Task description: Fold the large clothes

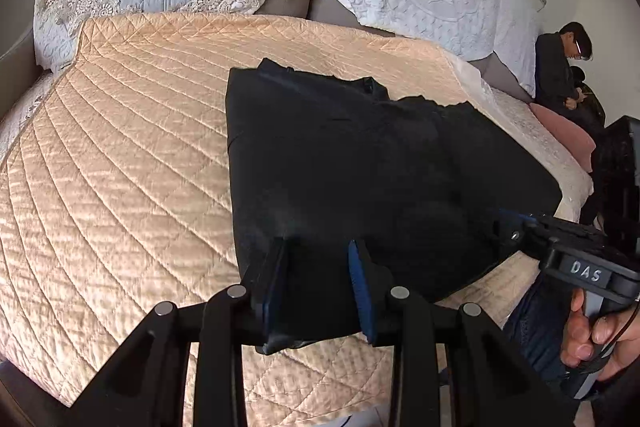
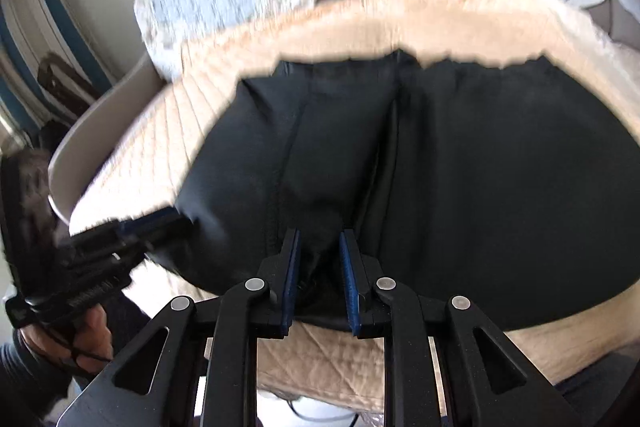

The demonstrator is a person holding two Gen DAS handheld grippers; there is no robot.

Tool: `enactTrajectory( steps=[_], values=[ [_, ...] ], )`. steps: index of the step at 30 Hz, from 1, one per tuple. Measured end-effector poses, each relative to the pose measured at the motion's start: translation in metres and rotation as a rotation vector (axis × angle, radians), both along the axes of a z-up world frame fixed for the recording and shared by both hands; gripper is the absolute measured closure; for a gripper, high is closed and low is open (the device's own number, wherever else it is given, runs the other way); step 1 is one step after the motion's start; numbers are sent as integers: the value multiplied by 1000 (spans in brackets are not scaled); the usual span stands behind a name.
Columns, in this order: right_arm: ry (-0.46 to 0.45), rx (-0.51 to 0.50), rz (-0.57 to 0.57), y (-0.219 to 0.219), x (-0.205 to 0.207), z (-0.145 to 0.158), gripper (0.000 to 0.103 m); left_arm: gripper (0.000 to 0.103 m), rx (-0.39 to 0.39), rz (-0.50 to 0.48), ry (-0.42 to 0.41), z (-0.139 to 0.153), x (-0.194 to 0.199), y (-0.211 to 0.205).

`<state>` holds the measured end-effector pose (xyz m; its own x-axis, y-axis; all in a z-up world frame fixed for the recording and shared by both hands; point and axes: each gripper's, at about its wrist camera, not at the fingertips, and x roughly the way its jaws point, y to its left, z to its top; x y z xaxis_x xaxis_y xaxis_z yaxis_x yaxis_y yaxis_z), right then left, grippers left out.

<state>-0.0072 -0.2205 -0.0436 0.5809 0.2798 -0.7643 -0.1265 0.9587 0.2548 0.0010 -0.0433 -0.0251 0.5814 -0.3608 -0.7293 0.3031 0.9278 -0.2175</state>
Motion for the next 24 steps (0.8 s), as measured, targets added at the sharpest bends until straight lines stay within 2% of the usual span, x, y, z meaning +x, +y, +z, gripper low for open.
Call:
enactTrajectory(
  steps=[2,4,7,9,12,14,16,20,24],
  values=[
    [9,29,-24,-4,1,1,83,70,18,1,-4,0,0,-4],
    [-28,14,-25,-3,-4,17,83,70,32,6,2,9,-1,-6],
    [-96,-7,11,0,-16,40,83,70,-7,11,-14,21,-10,0],
    [-92,9,19,-1,-16,38,83,70,-2,16,-21,21,-14,2],
    [-23,1,27,1,-3,12,83,70,9,32,35,0,-7,0],
    [6,36,9,-4,4,-3,83,70,25,30,9,-1,-7,-5],
    [9,73,-15,-10,5,2,83,70,36,31,11,2,-6,-7],
    [-43,21,5,-8,-4,21,83,70,27,41,29,11,-5,-3],
    [-74,10,16,-2,-14,34,81,70,34,71,7,21,-8,-1]
  ],
)
